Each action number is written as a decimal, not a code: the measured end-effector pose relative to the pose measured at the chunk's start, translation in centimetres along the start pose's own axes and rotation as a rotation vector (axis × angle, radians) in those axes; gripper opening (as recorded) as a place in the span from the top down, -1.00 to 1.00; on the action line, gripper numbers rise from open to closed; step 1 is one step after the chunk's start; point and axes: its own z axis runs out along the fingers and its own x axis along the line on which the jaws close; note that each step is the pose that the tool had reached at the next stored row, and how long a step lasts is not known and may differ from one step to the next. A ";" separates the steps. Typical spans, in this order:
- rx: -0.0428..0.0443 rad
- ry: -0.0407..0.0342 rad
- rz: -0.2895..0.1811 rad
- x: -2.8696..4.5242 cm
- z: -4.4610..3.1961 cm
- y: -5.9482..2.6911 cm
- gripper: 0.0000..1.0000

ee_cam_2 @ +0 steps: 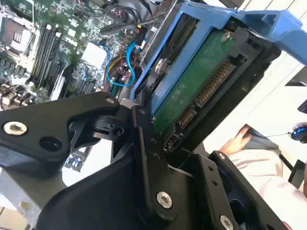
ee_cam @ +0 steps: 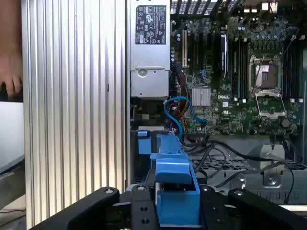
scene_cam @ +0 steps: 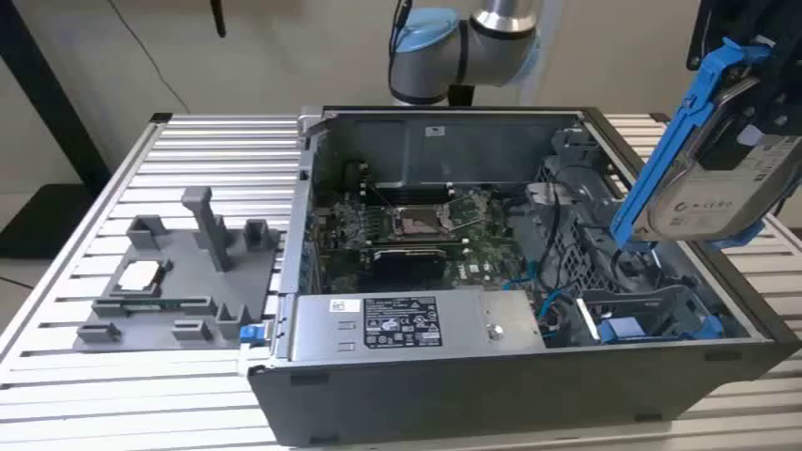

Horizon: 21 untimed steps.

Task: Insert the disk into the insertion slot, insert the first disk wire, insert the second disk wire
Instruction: 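Insert the disk into the insertion slot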

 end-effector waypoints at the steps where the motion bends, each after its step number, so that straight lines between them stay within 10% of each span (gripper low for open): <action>1: 0.0000 0.0000 0.000 0.00 0.00 0.00 0.35; 21: -0.0006 -0.0012 0.009 0.00 1.18 -0.04 0.35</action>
